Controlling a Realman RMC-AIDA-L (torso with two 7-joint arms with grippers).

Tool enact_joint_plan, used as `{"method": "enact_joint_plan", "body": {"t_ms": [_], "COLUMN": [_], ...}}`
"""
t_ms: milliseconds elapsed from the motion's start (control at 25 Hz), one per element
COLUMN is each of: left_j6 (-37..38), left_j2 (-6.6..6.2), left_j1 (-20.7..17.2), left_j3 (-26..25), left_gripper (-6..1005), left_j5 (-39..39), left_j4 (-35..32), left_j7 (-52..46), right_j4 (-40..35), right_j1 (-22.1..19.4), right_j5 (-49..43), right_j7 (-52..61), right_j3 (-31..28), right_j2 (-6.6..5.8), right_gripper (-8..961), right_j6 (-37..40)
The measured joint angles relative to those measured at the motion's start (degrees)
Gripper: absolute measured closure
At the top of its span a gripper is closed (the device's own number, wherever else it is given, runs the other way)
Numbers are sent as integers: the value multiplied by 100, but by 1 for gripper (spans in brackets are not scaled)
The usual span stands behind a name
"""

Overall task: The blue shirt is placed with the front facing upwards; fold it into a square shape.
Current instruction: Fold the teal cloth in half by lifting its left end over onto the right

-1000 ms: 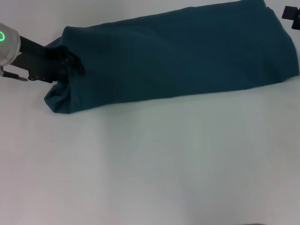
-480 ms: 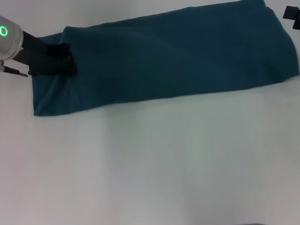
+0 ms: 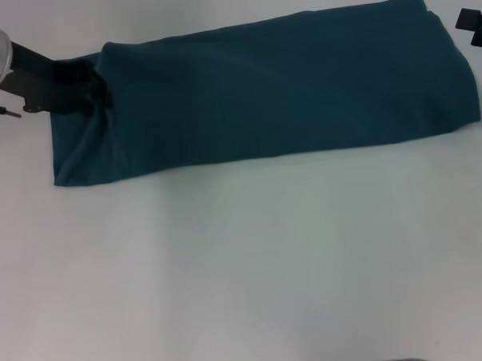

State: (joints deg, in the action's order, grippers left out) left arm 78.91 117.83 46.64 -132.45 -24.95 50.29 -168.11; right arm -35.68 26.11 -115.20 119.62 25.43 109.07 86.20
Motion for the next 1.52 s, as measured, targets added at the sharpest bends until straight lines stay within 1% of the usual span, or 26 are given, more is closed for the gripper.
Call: {"method": "enact_joint_plan", "body": {"t_ms": [80,280,400,520,720,880,1080,1360,1520], "left_j6": [7,26,10,-117,-340,-397,-543,-718,-728], "left_j2": [-45,-106,-118,-135,-240,-257,-261,-214,-211], "left_j1": [-18,-47,-48,-57,-94,-100,-81,-99,-102], "left_j3": [-132,-375,-523,-649,-592,-535,-512,-425,-427], "left_gripper": [727,558,457,357,195,72,50,51,51], "left_j5": [6,16,20,23,104,294,332,434,436], "left_j4": [0,-11,-67,-272,-688,-676,-642,-743,-825], "left_j7": [-66,-226,-240,-241,-221,-142,-134,-149,-147], "right_j4": [0,0,0,0,0,0,0,0,0], "right_j1": [3,2,0,-1,1,7,5,-11,-11], "right_j5": [-1,-2,-3,-3,-3,-3,-3,-3,-3], "right_j7": [0,0,0,0,-1,-6,-4,-1,0], "right_j3": [12,23,19,18,36,41,41,41,41], "right_j2": [0,0,0,0,0,-5,-7,-9,-9], "right_gripper": [114,115,115,116,116,117,118,119,119], "right_j6": [-1,-3,-8,-11,-13,-21,-25,-25,-23]}}
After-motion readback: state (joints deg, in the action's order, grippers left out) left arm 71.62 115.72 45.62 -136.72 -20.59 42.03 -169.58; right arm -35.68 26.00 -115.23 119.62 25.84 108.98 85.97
